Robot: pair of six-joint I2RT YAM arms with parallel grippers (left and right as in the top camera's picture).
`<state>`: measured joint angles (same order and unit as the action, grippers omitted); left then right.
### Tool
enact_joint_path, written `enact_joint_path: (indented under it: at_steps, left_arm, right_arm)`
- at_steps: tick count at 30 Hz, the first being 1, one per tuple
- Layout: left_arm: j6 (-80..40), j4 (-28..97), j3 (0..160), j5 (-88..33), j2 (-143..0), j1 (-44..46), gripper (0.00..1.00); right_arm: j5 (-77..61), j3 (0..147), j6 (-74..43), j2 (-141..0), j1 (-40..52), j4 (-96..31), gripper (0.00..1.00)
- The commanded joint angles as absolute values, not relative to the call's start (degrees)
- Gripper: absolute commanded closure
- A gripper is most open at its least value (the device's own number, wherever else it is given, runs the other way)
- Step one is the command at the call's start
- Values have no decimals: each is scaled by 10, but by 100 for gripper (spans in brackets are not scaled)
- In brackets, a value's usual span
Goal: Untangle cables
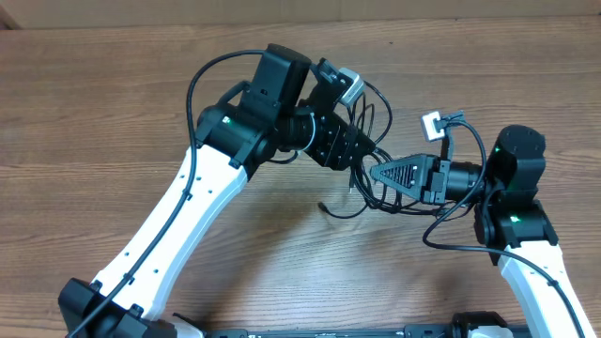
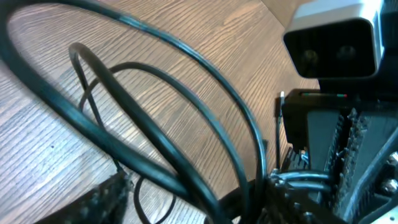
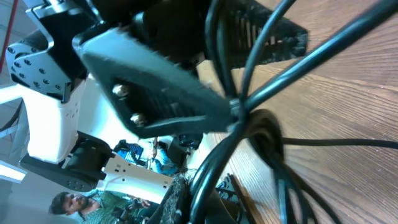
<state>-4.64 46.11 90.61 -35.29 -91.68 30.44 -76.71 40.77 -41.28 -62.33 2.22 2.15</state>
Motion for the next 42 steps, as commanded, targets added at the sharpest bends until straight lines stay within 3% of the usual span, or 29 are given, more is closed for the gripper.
enact_joint_path:
  at_steps: [1, 5, 12, 15, 18, 29, 35, 42]
  left_arm:
    - [-70, 457, 913, -342, -943, 309, 39]
    - [-93, 443, 913, -371, -953, 308, 51]
    - [-100, 388, 913, -443, -951, 307, 45]
    - [-103, 387, 913, -445, -951, 307, 67]
    - [-103, 387, 913, -444, -951, 307, 96]
    - [-147, 388, 913, -431, -951, 268, 96]
    - [-184, 387, 914, -436, -948, 236, 96]
    - [-185, 388, 914, -435, -937, 222, 96]
  right_arm:
    - [-796, 425, -403, -617, 38, 34, 96]
    - [-796, 425, -402, -617, 39, 34, 96]
    - [-796, 425, -403, -617, 39, 34, 97]
    - [-796, 425, -403, -617, 39, 34, 96]
    - [-796, 425, -403, -617, 39, 34, 96]
    - [-783, 425, -403, -617, 39, 34, 96]
    - [-680, 425, -403, -617, 39, -18, 91]
    - [-534, 425, -403, -617, 39, -122, 61]
